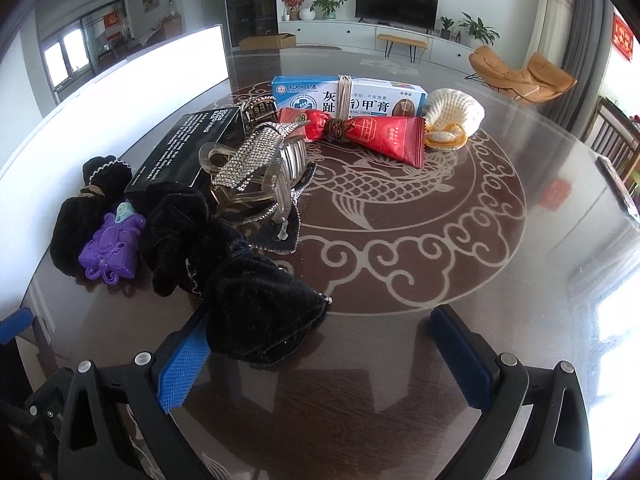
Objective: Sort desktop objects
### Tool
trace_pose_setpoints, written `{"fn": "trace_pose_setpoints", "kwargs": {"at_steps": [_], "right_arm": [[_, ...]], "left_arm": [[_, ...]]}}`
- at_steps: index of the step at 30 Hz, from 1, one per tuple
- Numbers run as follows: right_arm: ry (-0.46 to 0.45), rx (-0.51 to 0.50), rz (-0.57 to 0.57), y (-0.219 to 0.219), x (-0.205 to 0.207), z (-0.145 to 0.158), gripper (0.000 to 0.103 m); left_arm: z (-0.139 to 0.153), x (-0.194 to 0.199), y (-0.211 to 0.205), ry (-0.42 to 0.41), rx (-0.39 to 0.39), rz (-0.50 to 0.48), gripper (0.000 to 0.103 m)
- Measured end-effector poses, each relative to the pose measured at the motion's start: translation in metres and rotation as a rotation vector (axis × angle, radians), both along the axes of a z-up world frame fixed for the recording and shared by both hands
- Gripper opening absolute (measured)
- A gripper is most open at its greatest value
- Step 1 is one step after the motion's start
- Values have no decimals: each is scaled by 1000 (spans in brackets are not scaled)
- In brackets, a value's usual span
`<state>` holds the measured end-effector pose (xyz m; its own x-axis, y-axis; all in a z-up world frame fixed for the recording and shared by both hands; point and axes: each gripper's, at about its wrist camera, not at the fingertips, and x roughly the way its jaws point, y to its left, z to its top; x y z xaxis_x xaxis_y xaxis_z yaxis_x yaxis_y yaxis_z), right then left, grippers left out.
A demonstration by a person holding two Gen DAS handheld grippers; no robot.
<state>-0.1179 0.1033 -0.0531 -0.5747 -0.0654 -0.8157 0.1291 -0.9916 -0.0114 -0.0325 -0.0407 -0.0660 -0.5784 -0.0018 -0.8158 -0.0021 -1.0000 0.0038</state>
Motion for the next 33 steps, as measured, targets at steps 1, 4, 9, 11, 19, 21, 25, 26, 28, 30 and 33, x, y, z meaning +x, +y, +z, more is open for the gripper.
{"fn": "trace_pose_setpoints", "kwargs": {"at_steps": [1,4,9,11,19,21,25,26,28,30,33], "right_arm": [[1,1,0,2,1,0,103],[1,-1,-2,5,1,0,103],[1,0,-3,6,0,-1,103],[1,0,-3,6,0,-1,103],[2,0,-3,6,1,-1,103],[2,0,-3,6,0,-1,103],[2,1,-3,6,0,-1,103],[2,1,-3,6,1,-1,103],[2,1,-3,7,1,-1,103],[2,1,-3,7,1,-1,103],[2,1,-4,7,1,-1,103]], "left_arm": [[0,-3,0,-17,1,7,103],[0,-16,2,-44,-1,7,103],[0,-50,9,-72,-2,-43,103],[0,-65,13,-84,-3,-57,103],[-1,-105,29,-44,0,-119,103],[-1,-115,31,-26,1,-129,103],[0,-129,34,-10,3,-135,103],[0,-132,35,-8,3,-133,103],[1,-136,34,3,4,-127,103],[-1,-140,38,4,3,-124,103],[-1,-144,40,5,4,-123,103]]}}
